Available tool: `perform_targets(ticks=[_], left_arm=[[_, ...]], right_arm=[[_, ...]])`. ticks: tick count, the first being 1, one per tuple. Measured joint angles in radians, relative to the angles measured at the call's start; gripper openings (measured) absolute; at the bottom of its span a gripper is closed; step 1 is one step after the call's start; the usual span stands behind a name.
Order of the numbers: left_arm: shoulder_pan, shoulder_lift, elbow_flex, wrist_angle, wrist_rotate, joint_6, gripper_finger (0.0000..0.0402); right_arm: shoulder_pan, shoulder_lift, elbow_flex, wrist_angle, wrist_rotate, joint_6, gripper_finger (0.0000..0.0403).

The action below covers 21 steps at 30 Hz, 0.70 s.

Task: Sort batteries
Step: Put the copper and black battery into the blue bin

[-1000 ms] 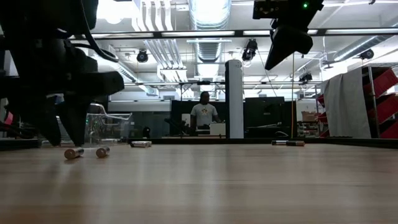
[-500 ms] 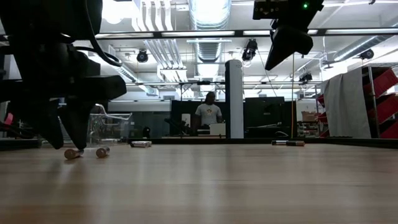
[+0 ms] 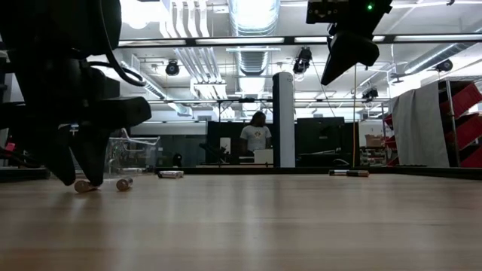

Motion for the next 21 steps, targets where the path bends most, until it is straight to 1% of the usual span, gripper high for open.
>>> perform_targets(ticks=[8, 21], left_arm=[[0.0, -0.004, -0.05, 0.078, -0.004, 0.024, 0.0155], [0.0, -0.004, -0.053, 0.083, 0.011, 0.03, 0.0155]], right_arm=[[0.0, 0.0, 0.0, 0.001, 0.0, -0.006, 0.0028], [0.0, 0.0, 0.0, 0.002, 0.0, -0.009, 0.0029]])
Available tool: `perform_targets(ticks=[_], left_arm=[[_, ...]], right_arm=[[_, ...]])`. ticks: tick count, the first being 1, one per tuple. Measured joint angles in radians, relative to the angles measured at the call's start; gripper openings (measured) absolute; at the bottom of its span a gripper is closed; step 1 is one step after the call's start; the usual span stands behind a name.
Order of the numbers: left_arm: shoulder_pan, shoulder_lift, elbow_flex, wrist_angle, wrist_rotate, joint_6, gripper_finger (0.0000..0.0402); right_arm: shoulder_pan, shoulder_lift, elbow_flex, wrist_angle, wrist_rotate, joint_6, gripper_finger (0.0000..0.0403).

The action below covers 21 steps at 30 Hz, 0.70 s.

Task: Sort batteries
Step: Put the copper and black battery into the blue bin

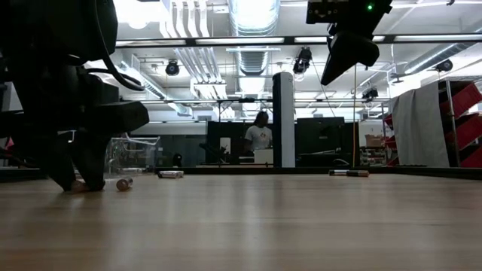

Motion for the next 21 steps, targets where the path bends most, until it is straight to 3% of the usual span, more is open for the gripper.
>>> perform_targets(ticks=[12, 21], left_arm=[[0.001, 0.001, 0.0, 0.002, 0.01, 0.02, 0.0144], [0.001, 0.002, -0.001, 0.003, 0.013, 0.034, 0.0032]], right_arm=[[0.0, 0.0, -0.001, 0.008, 0.0, -0.01, 0.0028], [0.0, 0.0, -0.001, 0.025, 0.0, -0.025, 0.0029]])
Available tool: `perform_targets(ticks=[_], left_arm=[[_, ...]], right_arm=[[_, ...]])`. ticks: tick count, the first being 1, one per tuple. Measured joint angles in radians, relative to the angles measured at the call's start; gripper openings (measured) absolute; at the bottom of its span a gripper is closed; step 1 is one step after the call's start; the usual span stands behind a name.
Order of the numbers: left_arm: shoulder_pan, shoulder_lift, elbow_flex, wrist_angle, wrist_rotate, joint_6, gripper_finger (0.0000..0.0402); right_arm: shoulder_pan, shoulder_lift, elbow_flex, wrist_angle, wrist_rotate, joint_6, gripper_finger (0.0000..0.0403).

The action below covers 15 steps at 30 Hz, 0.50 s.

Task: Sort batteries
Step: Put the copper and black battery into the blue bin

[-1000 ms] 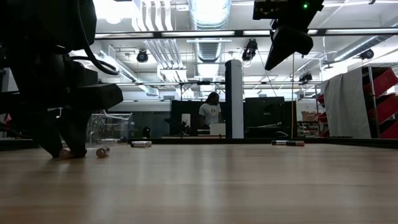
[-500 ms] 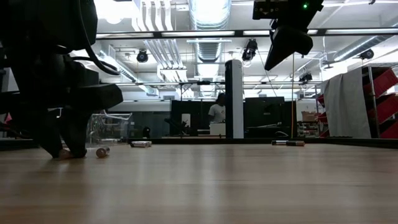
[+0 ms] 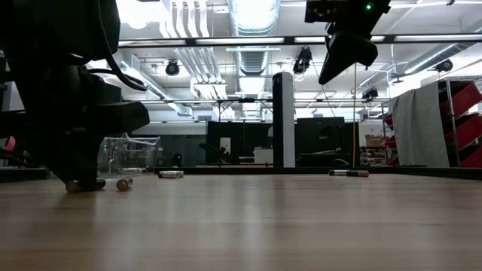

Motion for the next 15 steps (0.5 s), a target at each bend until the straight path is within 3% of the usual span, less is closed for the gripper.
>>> perform_targets(ticks=[9, 15], left_arm=[[-0.005, -0.02, 0.0, -0.017, 0.026, 0.015, 0.0022], [-0.029, -0.023, 0.056, -0.125, 0.055, 0.022, 0.0022]], right_arm=[[0.0, 0.0, -0.002, 0.008, 0.0, -0.012, 0.0028], [0.0, 0.0, -0.011, 0.073, -0.005, -0.067, 0.0028]])
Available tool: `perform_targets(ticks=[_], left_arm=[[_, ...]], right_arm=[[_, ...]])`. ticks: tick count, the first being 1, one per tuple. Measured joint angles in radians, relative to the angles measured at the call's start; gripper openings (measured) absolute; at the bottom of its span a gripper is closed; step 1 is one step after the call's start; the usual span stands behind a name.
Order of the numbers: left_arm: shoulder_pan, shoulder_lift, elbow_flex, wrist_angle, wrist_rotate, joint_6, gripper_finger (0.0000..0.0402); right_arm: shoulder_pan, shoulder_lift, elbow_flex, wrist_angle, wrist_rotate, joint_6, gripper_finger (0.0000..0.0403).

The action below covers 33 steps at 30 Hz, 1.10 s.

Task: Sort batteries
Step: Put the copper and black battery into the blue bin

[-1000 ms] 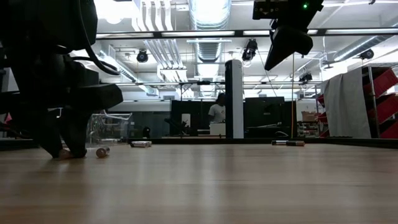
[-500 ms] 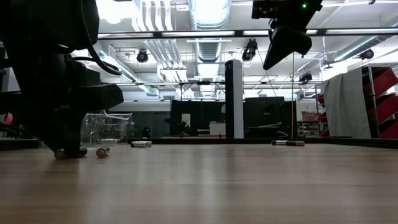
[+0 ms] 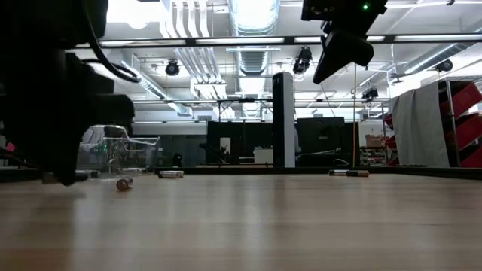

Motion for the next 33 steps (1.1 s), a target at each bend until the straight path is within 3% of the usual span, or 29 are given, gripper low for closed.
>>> perform_targets(ticks=[10, 14, 17, 22, 26, 28, 33], left_arm=[[-0.062, -0.006, 0.213, -0.239, -0.083, 0.109, 0.0022], [-0.102, -0.007, 0.336, -0.272, -0.18, 0.287, 0.0022], [-0.143, -0.007, 0.419, -0.264, -0.329, 0.521, 0.0022], [-0.203, -0.006, 0.481, -0.193, -0.614, 0.872, 0.0025], [-0.213, -0.005, 0.479, -0.18, -0.71, 0.964, 0.0027], [-0.213, -0.005, 0.471, -0.184, -0.722, 0.976, 0.0023], [-0.209, -0.005, 0.464, -0.173, -0.738, 1.013, 0.0022]], right_arm=[[0.0, 0.0, -0.005, 0.04, -0.011, -0.03, 0.0028], [0.0, 0.0, -0.022, 0.083, -0.043, -0.065, 0.0028], [0.0, 0.0, -0.04, 0.172, -0.189, -0.142, 0.0029], [0.001, 0.001, -0.096, 0.492, -0.561, -0.391, 0.0029], [0.01, 0.002, -0.143, 0.835, -0.792, -0.528, 0.0028], [0.03, 0.003, -0.193, 1.01, -0.819, -0.562, 0.0028], [0.076, 0.018, -0.316, 1.336, -0.772, -0.622, 0.0029]])
